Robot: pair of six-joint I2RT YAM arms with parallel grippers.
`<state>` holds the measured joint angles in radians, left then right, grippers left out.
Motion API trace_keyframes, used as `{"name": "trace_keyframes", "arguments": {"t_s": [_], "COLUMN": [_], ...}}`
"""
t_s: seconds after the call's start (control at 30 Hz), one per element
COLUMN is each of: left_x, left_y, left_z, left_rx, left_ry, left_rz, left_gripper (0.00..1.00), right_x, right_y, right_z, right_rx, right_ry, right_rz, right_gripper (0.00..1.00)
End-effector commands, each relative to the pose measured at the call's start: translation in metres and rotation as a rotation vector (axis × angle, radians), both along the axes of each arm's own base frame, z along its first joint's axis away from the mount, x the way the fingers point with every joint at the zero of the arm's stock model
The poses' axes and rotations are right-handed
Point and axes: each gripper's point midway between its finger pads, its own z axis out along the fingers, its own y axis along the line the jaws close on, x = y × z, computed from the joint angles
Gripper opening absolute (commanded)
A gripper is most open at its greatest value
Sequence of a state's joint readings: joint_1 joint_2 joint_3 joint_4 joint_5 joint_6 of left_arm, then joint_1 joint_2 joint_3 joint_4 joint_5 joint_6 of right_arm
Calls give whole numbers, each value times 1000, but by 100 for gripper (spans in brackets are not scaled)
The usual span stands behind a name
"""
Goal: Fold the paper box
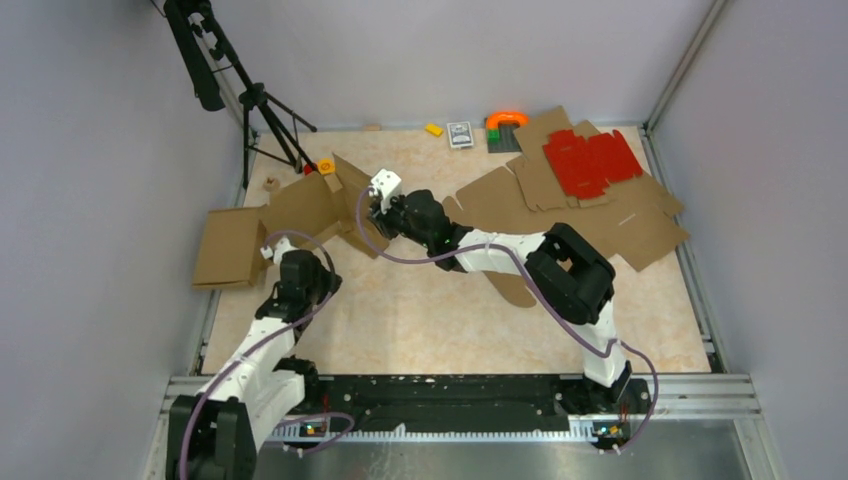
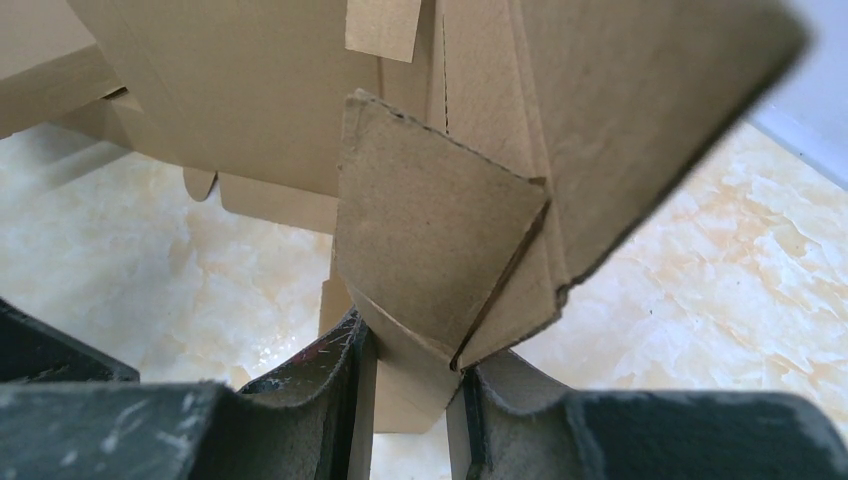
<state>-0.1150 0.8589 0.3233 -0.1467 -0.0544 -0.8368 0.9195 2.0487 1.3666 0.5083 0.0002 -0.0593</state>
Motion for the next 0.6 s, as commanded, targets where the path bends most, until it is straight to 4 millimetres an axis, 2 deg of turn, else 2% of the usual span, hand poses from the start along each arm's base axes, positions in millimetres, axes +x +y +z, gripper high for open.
{"name": "trace_keyframes", "arguments": {"t_s": [0.0, 0.03, 0.1, 0.17, 0.27, 0.37, 0.47, 0.57], "left_x": [25, 26, 30, 37, 37, 27, 23, 24], "left_y": [12, 13, 16, 14, 12, 20, 17, 29], "left_z": [8, 6, 10, 24, 51, 71, 97, 109], "left_rx": [19, 21, 33, 47, 95, 201, 253, 262], "left_ry": [-72, -63, -72, -131, -216, -228, -299, -366], "left_rz": [91, 103, 114, 88, 21, -34, -98, -48], "left_gripper": [0, 2, 12, 27, 41, 71, 79, 82], "right_x": [-3, -3, -4, -6, -8, -9, -10, -14], "right_y": [-7, -9, -13, -13, -9, -8, -10, -20], "right_z": [-16, -17, -18, -17, -18, -19, -21, -26], "right_rx": [-16, -27, -29, -24, -39, -47, -67, -81], "right_ry": [34, 38, 42, 49, 66, 83, 107, 124], "right_rz": [-11, -20, -30, -28, -18, -11, -14, -22], "right_gripper": [21, 21, 21, 21, 21, 20, 20, 20]}}
